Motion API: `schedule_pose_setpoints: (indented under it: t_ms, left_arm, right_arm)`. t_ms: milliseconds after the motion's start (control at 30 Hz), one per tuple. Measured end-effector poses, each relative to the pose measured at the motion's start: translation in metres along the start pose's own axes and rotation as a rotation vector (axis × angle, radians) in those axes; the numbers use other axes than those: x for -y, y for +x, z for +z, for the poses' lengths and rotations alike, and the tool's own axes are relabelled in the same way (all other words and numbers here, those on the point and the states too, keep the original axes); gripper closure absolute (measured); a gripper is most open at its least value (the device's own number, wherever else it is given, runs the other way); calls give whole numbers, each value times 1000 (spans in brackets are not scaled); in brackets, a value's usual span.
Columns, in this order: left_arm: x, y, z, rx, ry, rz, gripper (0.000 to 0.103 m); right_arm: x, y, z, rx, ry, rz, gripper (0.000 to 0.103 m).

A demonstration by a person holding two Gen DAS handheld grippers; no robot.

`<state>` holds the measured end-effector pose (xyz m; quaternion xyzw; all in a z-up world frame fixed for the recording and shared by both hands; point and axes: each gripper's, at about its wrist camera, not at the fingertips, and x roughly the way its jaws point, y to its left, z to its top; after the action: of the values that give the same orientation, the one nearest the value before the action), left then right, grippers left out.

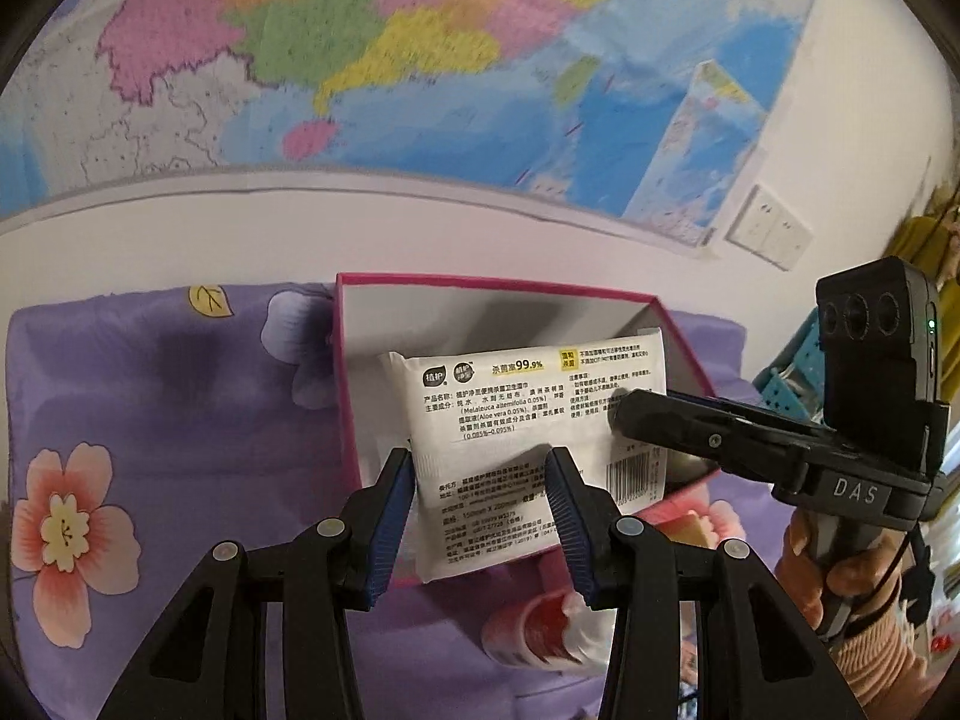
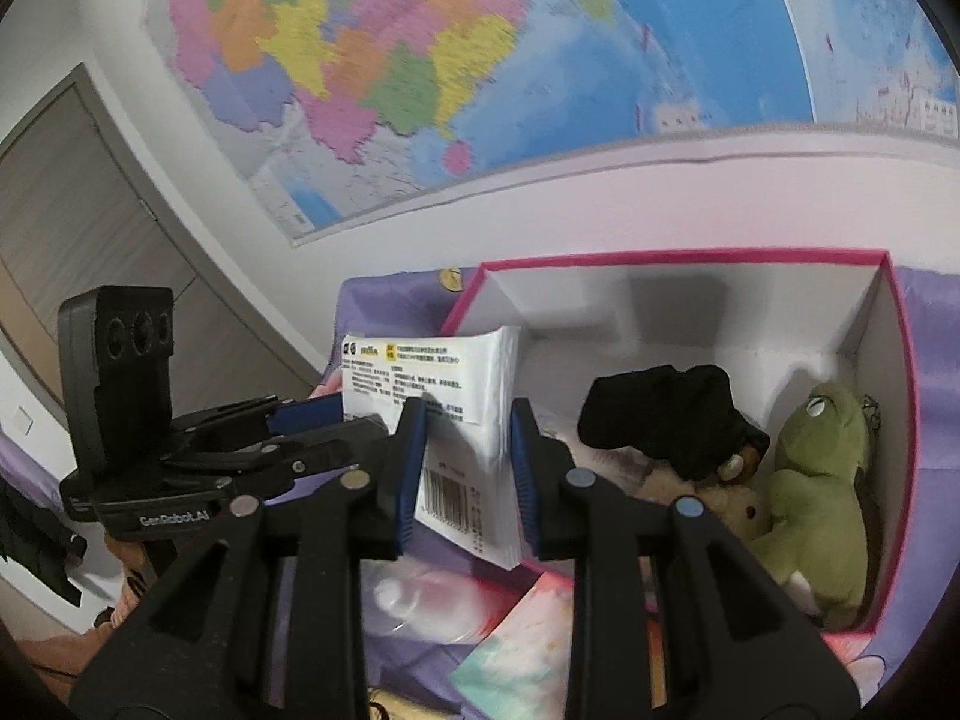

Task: Organize soft objects
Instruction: 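Carry the white packet over the pink box and open the left tool, then move the left tool down to the blue gingham scrunchie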

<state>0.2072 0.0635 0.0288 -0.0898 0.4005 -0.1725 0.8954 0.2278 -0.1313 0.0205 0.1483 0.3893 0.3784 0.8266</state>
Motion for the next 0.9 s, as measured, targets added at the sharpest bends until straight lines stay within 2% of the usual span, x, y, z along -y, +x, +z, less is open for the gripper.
schedule_pose_setpoints:
  t_ms: [167, 233, 367, 467, 600, 733, 900]
  left_arm:
    - [-8, 18, 2, -38, -20, 39, 58]
    - [-12, 22, 3, -47, -40, 29, 58]
    - [-15, 19, 4, -27, -58, 37, 58]
    - [-12, 13, 4, -8, -57, 42, 58]
    - [-12, -2, -1, 33, -57, 51, 58]
    - [-11, -27, -17, 90, -55, 13, 56]
    - [3, -56, -44, 147, -19, -30, 55]
  right_arm:
    - [14, 17, 1, -43, 32, -31, 69]
    - [18, 24, 0, -69, 42, -67, 68]
    - [22, 35, -2, -102, 57, -113, 64]
    - [23, 32, -2, -96, 52, -132, 62]
    - [18, 17, -5, -79, 34, -126, 62]
    - [7, -6, -10, -52, 12, -87, 55]
    - [-9, -42, -23, -15, -20, -29, 55]
